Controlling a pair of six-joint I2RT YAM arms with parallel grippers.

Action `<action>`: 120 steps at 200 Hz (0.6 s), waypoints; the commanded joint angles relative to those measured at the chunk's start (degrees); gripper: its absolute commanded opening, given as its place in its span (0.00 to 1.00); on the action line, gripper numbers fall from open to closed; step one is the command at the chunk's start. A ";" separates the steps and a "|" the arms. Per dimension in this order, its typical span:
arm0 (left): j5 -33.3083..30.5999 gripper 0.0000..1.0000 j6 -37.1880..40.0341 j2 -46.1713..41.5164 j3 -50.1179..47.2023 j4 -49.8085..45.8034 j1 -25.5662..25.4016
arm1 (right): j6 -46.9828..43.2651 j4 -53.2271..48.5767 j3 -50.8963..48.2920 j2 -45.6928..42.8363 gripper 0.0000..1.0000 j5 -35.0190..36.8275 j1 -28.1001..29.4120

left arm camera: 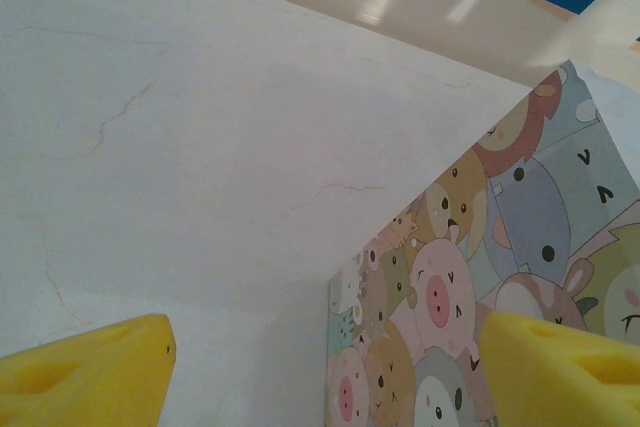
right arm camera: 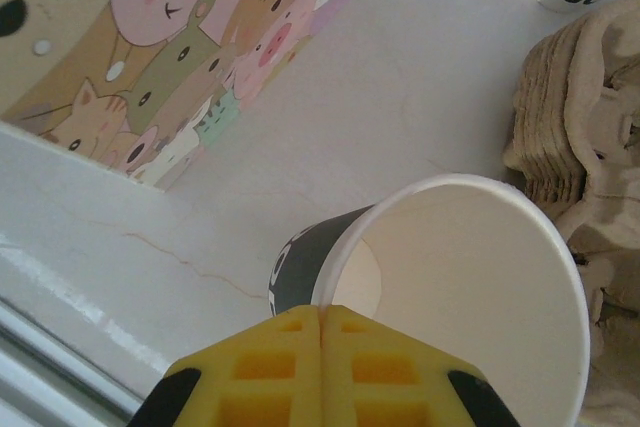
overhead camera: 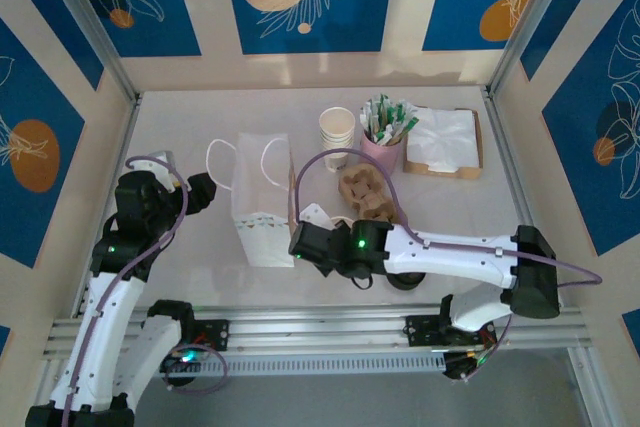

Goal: Pack the takeout coffee

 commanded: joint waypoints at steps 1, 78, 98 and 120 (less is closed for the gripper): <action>-0.31 0.80 0.15 -0.37 -0.12 0.32 0.65 | 2.08 1.54 -1.14 1.28 0.00 3.18 0.20; -0.44 0.80 0.07 -0.43 -0.12 0.32 0.65 | 2.26 2.70 -1.38 4.85 0.02 1.23 -1.04; -0.70 0.80 0.08 -0.44 -0.11 0.27 0.66 | 2.61 1.66 -1.00 5.83 0.05 0.73 -1.00; -0.69 0.80 0.06 -0.35 -0.12 0.23 0.66 | 2.87 0.99 -0.82 6.76 0.07 0.71 -1.04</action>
